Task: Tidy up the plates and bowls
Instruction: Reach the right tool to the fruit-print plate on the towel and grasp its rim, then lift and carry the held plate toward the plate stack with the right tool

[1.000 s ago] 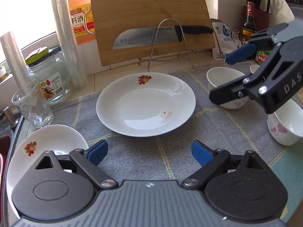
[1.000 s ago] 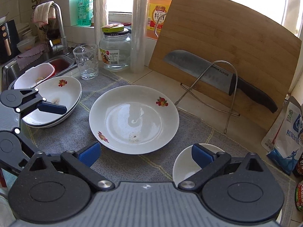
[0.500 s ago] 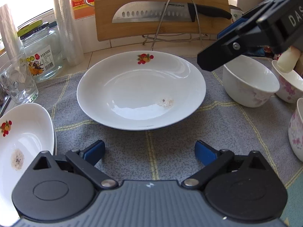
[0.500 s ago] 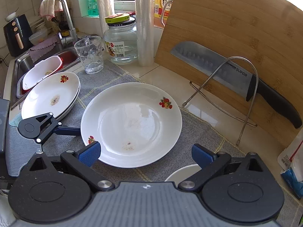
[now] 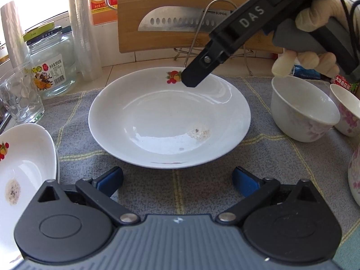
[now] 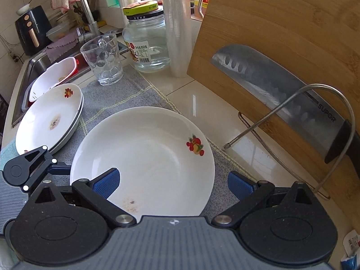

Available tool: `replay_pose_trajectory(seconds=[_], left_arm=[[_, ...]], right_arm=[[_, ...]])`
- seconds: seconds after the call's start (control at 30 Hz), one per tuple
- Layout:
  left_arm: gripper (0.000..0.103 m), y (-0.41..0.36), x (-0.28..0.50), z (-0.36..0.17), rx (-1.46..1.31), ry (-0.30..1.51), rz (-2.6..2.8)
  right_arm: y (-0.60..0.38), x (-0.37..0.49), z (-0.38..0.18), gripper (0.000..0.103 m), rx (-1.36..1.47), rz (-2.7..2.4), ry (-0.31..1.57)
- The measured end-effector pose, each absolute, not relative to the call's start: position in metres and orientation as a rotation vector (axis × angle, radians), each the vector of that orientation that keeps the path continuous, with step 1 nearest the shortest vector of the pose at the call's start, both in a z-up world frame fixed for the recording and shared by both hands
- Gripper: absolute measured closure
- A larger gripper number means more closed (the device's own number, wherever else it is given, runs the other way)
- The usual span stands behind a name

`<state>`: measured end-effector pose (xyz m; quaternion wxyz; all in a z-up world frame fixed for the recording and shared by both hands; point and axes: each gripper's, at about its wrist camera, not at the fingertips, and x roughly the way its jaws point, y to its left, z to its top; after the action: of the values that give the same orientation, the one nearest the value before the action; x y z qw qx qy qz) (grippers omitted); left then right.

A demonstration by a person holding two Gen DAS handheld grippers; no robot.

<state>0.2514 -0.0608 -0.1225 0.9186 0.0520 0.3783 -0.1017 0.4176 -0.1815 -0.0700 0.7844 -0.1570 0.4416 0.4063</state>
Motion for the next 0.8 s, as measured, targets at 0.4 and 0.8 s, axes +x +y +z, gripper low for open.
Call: replay_pose_trajectory(seconds=[0.4,0.8], left_arm=[[0.0,-0.061,0.251,-0.123,0.098,0.76,-0.195],[0.001,-0.062,0.251,-0.122,0.12,0.742,-0.183]], right_arm=[[-0.156,0.462,-0.094,0.0,-0.323,1.01,1.032],[-0.142,0.472,-0.099,0.012,-0.324,1.081,1.073]])
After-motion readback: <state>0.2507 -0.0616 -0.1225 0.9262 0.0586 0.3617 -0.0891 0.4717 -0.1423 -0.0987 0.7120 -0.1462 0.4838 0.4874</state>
